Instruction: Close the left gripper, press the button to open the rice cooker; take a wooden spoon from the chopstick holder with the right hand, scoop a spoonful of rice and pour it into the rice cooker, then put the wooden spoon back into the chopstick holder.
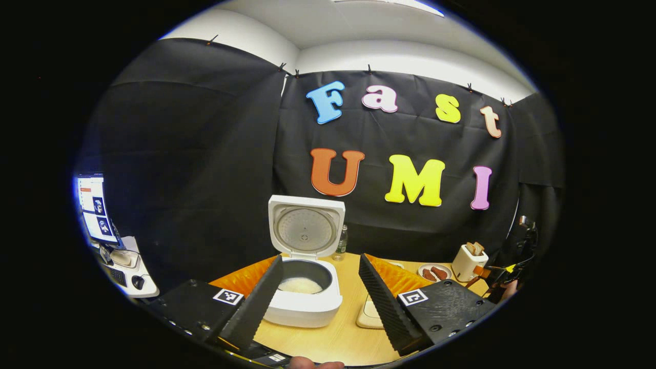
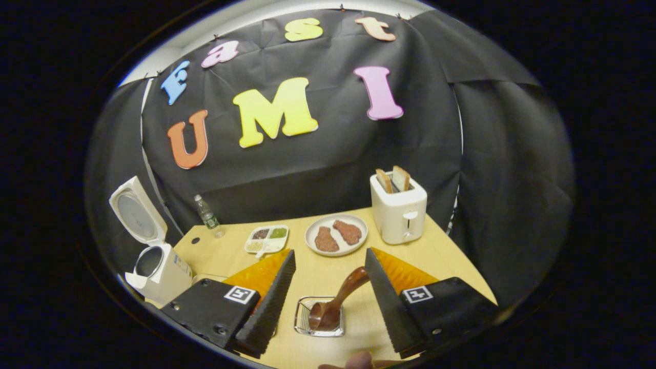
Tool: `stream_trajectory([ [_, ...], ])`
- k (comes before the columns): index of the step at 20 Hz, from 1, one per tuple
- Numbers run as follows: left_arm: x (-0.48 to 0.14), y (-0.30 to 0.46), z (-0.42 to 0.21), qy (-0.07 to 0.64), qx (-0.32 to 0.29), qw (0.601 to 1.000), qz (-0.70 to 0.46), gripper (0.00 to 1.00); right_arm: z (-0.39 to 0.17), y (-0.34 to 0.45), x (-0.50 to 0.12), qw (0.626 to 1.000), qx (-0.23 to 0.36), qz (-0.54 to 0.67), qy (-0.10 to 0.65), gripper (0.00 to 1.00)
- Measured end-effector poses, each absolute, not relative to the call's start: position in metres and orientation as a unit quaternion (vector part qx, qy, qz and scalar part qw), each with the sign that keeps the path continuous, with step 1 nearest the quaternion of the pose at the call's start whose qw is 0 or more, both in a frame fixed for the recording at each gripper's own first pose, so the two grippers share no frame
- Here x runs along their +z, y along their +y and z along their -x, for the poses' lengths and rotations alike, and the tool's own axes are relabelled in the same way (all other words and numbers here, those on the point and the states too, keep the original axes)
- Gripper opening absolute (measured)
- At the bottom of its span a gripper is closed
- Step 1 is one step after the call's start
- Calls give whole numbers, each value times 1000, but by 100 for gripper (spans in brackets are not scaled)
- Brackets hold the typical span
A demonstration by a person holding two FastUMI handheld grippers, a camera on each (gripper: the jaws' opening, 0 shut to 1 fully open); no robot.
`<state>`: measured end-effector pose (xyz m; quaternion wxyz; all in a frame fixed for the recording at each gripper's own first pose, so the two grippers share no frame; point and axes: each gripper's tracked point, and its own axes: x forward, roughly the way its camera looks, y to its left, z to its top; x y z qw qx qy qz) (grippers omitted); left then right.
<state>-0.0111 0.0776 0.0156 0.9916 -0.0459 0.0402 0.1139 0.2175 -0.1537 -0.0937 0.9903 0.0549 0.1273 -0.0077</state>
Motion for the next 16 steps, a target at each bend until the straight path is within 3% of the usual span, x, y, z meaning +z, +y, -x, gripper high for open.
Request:
stream_trajectory([
  [5, 57, 112, -26, -7, 125, 992, 15, 94, -195, -125, -23, 997, 12, -31, 74, 100],
  [16, 97, 159, -133, -14, 100, 994, 35, 94, -141, -94, 33, 999, 10, -23, 31, 100],
])
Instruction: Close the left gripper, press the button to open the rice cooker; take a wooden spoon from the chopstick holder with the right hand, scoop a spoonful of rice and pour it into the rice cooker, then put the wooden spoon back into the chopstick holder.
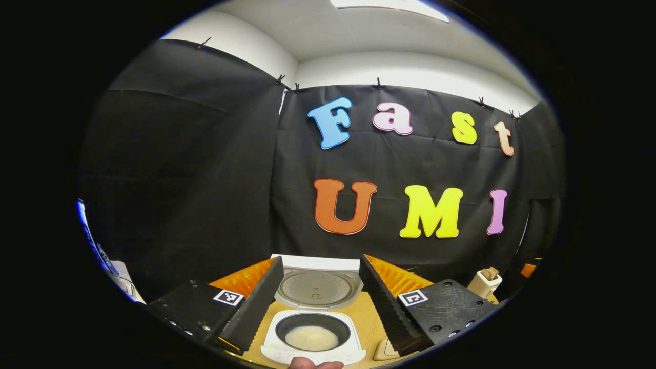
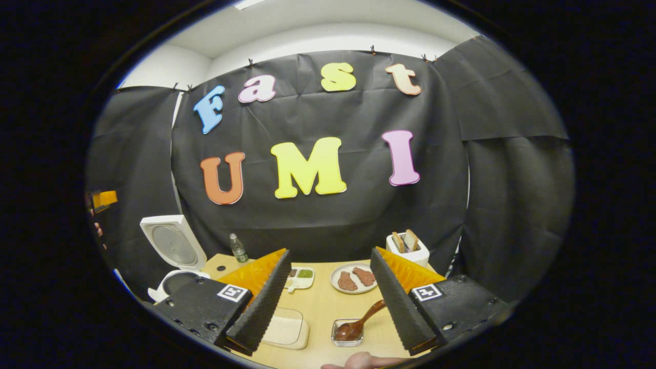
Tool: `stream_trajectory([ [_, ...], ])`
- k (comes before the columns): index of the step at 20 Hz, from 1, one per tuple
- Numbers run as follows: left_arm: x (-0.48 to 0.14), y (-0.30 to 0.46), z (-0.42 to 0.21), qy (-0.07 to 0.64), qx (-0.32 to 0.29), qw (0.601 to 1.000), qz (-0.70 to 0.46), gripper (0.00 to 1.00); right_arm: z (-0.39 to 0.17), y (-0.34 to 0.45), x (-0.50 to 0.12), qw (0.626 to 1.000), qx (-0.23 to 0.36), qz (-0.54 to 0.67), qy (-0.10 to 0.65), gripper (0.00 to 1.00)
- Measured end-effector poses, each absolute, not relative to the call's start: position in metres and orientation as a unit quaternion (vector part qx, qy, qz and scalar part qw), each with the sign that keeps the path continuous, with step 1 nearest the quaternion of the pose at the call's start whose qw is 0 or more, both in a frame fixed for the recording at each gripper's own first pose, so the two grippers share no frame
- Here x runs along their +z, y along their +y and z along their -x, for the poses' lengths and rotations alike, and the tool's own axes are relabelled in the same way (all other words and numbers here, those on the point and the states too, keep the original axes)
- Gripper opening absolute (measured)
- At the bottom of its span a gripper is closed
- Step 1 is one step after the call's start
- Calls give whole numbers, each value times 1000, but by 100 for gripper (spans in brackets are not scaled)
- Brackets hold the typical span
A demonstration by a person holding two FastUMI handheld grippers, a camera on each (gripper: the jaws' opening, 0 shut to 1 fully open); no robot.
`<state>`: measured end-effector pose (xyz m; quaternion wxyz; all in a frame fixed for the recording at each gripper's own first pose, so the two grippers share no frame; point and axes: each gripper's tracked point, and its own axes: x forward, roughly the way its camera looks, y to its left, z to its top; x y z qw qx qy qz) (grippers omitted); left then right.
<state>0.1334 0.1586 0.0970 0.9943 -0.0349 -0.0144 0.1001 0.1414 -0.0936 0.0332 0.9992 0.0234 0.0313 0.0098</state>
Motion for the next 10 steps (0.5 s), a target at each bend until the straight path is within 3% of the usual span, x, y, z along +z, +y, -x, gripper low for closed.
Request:
stream_trajectory([
  [6, 86, 186, -214, 6, 96, 993, 61, 94, -111, -109, 35, 999, -31, -27, 32, 100],
  [10, 51, 196, -265, 59, 101, 991, 63, 94, -78, -127, 19, 996, -69, -32, 46, 99],
])
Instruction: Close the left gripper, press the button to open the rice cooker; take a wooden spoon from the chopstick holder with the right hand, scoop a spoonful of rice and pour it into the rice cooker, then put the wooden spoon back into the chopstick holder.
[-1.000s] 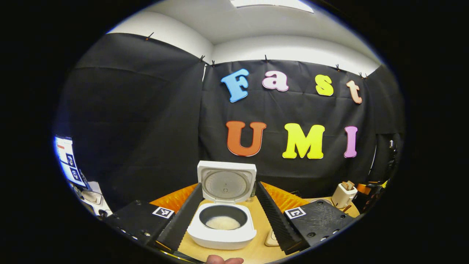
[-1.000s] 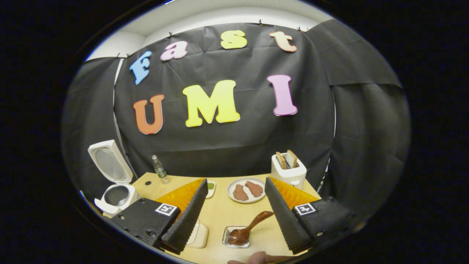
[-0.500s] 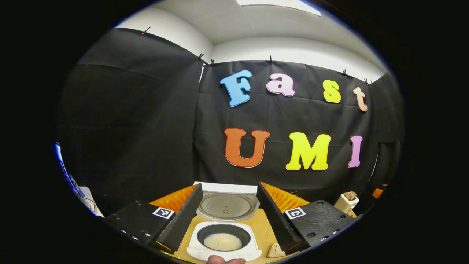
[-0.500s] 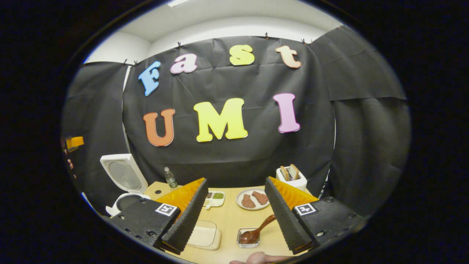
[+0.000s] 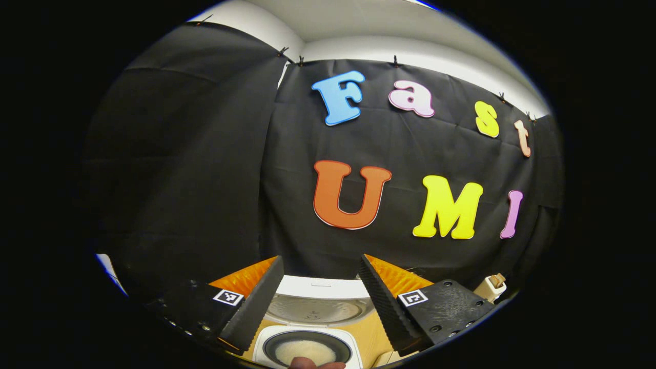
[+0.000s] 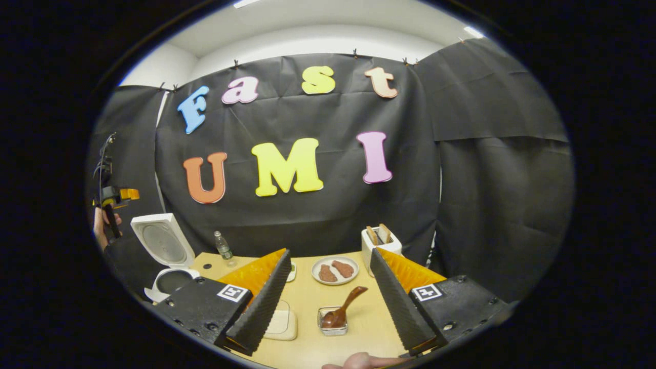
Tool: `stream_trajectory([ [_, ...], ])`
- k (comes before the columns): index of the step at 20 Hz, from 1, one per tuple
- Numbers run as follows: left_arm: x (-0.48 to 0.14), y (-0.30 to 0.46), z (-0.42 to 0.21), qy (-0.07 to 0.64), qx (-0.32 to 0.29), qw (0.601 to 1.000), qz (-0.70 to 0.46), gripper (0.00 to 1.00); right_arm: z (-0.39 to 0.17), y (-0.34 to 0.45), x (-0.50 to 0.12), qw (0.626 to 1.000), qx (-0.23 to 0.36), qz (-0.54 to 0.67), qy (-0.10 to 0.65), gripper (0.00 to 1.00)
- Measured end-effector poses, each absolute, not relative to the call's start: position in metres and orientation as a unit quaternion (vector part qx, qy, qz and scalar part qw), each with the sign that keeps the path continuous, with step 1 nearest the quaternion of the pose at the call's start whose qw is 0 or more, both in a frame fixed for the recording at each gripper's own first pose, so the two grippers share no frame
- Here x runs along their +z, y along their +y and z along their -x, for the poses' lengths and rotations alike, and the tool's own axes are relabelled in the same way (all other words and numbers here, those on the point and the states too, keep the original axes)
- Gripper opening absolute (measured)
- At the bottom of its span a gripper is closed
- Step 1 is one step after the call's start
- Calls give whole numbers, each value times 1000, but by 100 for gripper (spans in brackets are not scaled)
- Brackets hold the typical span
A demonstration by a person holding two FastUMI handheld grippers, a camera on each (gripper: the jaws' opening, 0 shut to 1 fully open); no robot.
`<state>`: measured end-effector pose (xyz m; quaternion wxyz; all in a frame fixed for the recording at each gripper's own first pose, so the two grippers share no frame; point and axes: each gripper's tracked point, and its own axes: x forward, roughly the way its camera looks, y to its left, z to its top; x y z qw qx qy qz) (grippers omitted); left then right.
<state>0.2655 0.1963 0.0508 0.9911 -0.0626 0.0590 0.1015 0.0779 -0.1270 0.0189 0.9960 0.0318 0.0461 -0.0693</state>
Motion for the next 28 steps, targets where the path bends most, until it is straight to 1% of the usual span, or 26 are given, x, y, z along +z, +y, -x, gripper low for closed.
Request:
stream_trajectory([
  [4, 15, 206, -303, 113, 107, 986, 56, 94, -44, -147, 2, 991, -115, -34, 63, 99],
  [5, 8, 208, -308, 126, 107, 985, 55, 94, -38, -149, -1, 989, -123, -39, 66, 100],
  [8, 1, 217, -320, 147, 114, 981, 54, 94, -26, -152, -12, 986, -141, -54, 72, 100],
  [10, -5, 220, -324, 161, 113, 979, 54, 95, -23, -148, -19, 985, -142, -63, 79, 99],
  [11, -6, 222, -324, 163, 115, 979, 47, 96, -23, -145, -21, 984, -139, -67, 83, 100],
  [16, -11, 220, -317, 177, 100, 979, 11, 97, -33, -120, -14, 989, -106, -65, 79, 99],
  [18, -13, 214, -307, 189, 89, 978, 19, 97, -36, -109, -15, 991, -88, -65, 80, 99],
  [24, -38, 198, -240, 227, 81, 970, 39, 97, -36, -84, -27, 993, -34, -53, 100, 100],
  [28, -87, 184, -187, 266, 95, 957, 69, 96, -32, -69, -37, 993, -1, -38, 113, 100],
])
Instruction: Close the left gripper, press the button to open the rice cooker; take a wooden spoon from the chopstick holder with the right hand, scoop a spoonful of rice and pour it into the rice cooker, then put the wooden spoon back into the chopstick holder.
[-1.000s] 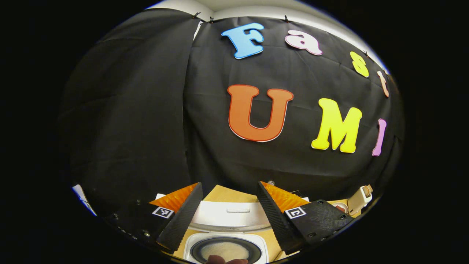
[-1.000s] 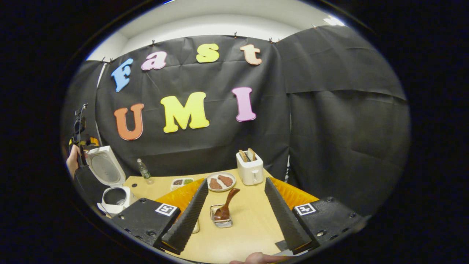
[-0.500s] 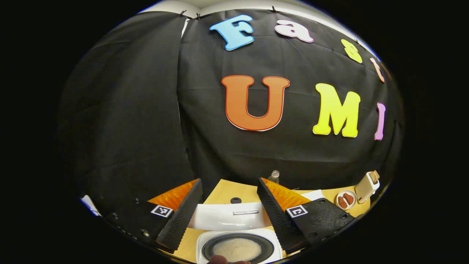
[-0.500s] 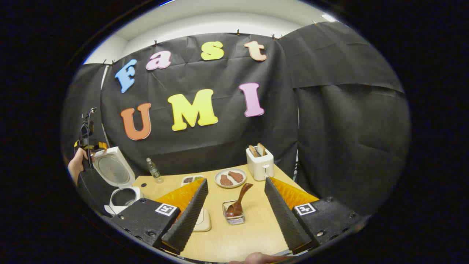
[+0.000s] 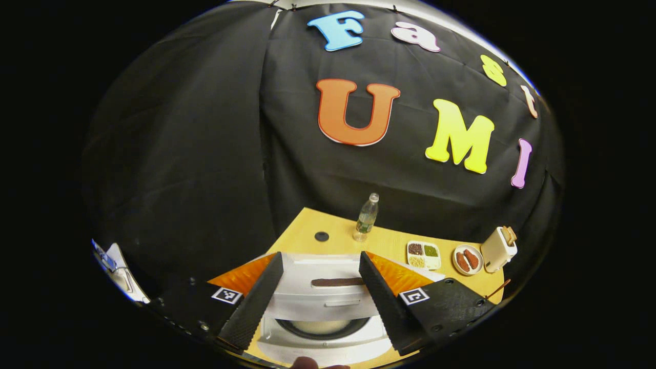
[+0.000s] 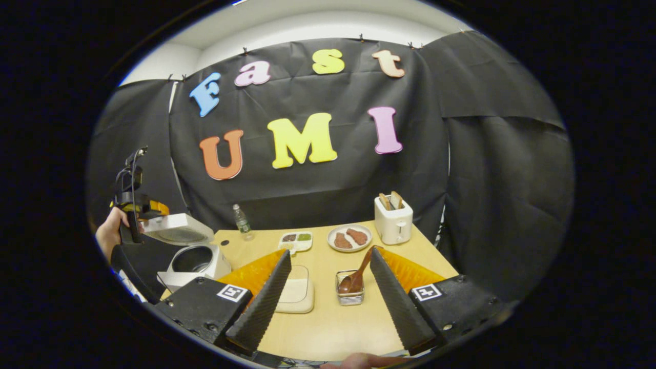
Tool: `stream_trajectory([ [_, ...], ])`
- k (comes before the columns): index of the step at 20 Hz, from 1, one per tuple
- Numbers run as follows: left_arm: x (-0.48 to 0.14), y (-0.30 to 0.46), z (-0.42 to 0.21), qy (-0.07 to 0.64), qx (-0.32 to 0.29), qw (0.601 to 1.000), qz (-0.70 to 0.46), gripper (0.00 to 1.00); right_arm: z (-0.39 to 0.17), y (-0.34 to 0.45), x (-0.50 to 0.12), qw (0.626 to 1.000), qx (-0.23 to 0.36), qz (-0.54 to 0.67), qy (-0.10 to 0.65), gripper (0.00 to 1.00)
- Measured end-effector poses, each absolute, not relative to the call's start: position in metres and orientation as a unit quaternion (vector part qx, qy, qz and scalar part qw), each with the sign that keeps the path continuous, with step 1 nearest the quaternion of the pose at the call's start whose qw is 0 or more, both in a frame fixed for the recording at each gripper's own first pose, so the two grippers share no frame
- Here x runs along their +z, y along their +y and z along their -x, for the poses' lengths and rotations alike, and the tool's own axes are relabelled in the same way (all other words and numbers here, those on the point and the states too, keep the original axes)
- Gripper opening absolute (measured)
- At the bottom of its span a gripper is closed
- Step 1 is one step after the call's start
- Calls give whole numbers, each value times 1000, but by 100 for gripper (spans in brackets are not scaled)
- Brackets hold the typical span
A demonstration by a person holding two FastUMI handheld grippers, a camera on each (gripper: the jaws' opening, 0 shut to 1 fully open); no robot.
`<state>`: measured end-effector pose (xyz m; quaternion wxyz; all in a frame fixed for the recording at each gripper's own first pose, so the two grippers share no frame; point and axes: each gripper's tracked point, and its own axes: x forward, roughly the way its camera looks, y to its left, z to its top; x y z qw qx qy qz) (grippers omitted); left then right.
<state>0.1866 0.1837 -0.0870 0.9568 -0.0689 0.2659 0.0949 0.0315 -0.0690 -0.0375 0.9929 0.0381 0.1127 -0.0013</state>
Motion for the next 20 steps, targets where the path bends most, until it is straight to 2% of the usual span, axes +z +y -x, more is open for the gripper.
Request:
stream_trajectory([
  [8, -164, 168, -128, 331, 102, 933, 100, 97, -27, -33, -49, 990, 47, -19, 135, 99],
  [20, -204, 162, -109, 368, 111, 920, 75, 97, -32, -10, -53, 988, 66, -12, 142, 100],
])
